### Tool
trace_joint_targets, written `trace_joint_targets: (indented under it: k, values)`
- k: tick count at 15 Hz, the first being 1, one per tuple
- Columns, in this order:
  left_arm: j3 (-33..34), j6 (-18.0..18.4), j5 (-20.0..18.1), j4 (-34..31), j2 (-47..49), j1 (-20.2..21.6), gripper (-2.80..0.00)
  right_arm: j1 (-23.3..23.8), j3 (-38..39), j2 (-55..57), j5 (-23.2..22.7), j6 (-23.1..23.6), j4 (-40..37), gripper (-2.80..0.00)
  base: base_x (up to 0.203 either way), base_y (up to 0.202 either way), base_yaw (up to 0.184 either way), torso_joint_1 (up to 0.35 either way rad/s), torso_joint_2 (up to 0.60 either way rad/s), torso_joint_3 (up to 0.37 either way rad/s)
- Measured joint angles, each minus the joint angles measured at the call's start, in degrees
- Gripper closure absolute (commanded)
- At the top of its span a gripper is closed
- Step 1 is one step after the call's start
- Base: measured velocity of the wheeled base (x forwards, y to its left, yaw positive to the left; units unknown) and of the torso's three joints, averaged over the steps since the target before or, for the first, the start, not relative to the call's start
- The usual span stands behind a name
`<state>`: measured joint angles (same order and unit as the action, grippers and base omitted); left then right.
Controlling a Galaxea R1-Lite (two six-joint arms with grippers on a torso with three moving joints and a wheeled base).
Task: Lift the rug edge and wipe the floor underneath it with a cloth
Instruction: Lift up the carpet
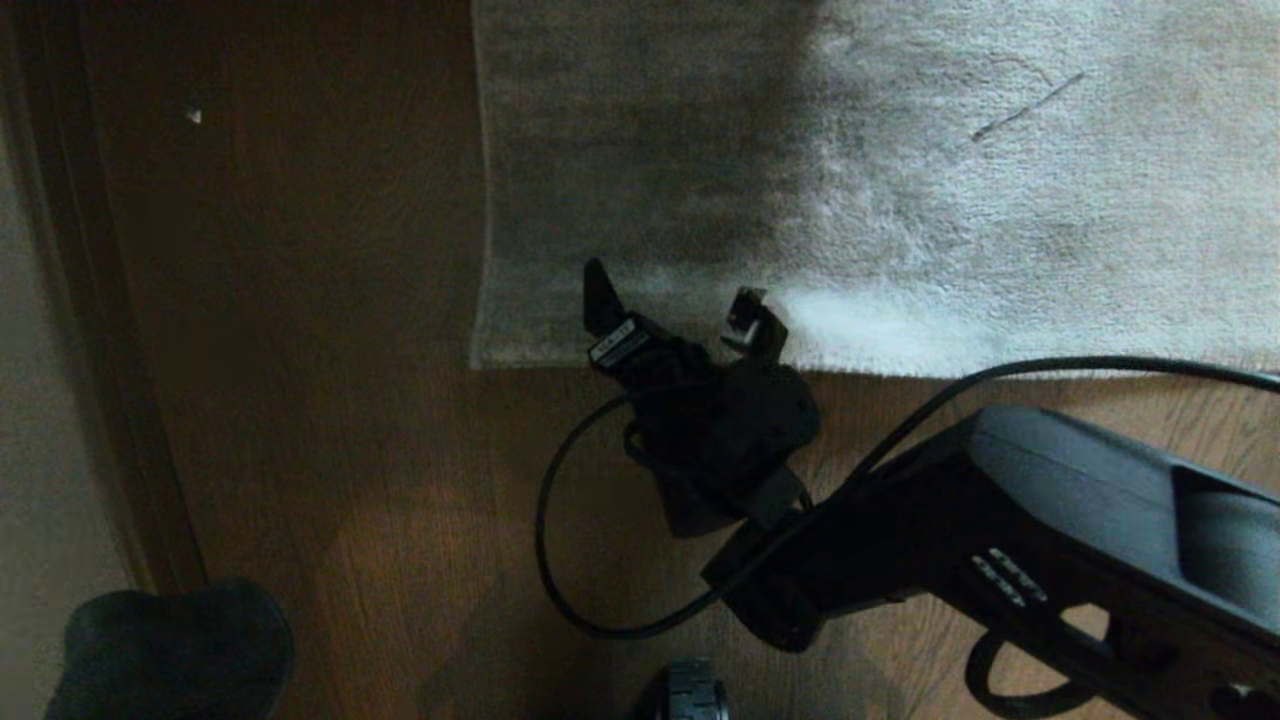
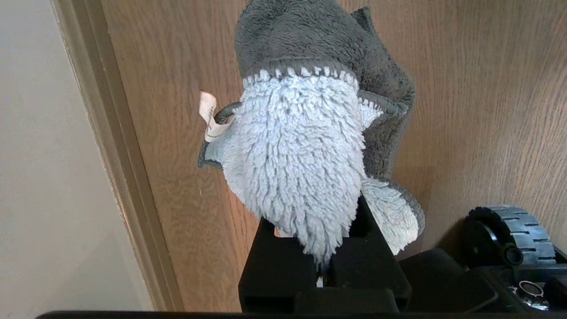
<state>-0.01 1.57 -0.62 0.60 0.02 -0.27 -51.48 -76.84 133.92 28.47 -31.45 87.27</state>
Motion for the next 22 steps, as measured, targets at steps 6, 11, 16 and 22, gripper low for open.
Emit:
trace_joint_targets:
  k: [6,11,16,22]
  values:
    - [0.0,0.0,0.0,0.0,0.0,0.0,0.00,0.0,0.1,0.9,0.4,0.1,0.0,-2.80,0.000,0.000,0.000,0.000,0.00,0.000]
    - [0.0,0.0,0.0,0.0,0.0,0.0,0.00,0.3,0.3,1.4,0.4,0.0,-0.1,-2.80,0.000,0.000,0.000,0.000,0.00,0.000]
    - [0.0,0.0,0.0,0.0,0.0,0.0,0.00,0.3,0.6,1.1,0.5,0.2,-0.1,0.00,0.000,0.000,0.000,0.000,0.00,0.000]
    - [0.0,0.0,0.0,0.0,0.0,0.0,0.00,0.7,1.8,1.0,0.4,-0.2,-0.1,0.00,0.000,0.000,0.000,0.000,0.00,0.000]
